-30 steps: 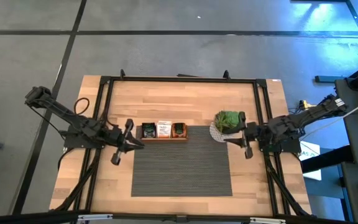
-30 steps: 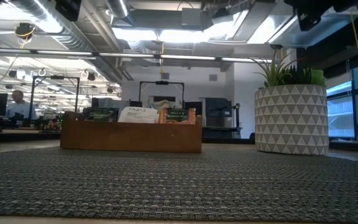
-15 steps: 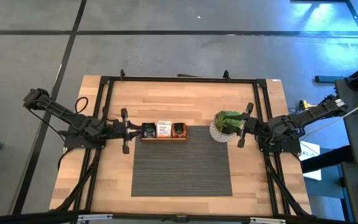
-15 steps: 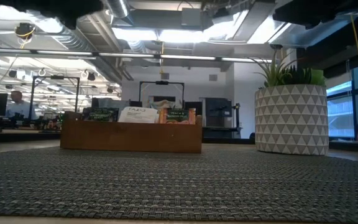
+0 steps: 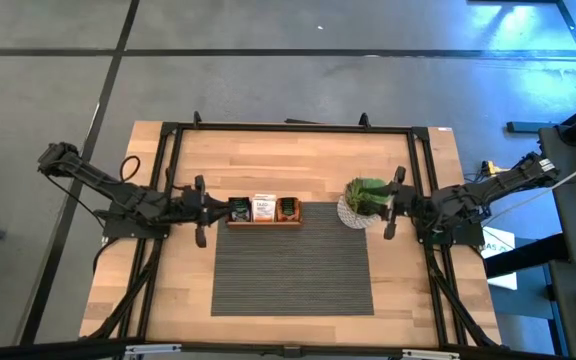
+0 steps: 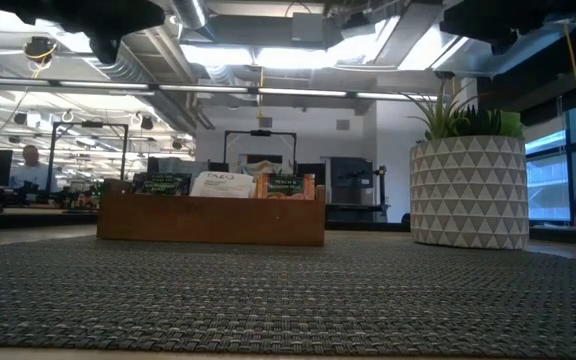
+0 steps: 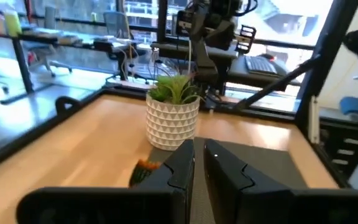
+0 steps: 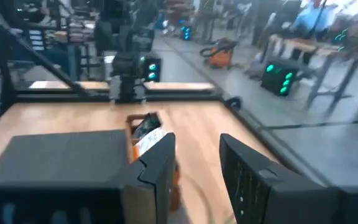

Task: Pick & Place Tea
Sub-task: Return to Home Position

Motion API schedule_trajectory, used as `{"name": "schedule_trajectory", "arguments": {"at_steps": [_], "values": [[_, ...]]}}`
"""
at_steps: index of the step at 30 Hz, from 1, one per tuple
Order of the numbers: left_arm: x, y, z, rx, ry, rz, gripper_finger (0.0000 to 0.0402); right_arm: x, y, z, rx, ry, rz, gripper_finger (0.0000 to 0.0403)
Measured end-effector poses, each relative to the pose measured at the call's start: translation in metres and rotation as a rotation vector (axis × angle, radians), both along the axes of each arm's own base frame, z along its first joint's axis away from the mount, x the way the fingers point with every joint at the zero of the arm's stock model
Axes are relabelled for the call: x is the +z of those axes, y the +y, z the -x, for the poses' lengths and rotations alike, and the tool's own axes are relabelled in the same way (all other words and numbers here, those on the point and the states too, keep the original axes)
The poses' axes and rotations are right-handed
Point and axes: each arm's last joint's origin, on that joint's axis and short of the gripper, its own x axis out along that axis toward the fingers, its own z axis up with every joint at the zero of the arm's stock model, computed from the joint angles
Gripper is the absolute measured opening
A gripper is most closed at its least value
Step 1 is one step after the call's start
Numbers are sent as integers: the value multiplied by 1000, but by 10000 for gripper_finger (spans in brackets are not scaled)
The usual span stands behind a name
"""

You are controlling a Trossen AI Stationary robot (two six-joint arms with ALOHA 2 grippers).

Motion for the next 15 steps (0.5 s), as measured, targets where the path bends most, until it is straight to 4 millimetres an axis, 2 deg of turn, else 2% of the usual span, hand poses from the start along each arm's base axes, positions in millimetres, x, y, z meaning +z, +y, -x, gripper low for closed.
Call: {"name": "schedule_trajectory", "arguments": {"at_steps": [6, 15], "values": [[2, 5, 16, -82, 21, 28, 31, -5, 4, 0, 122, 29, -132, 127], [-1, 15, 41, -63, 64, 42, 29, -8, 6, -5, 124, 42, -153, 127]]}}
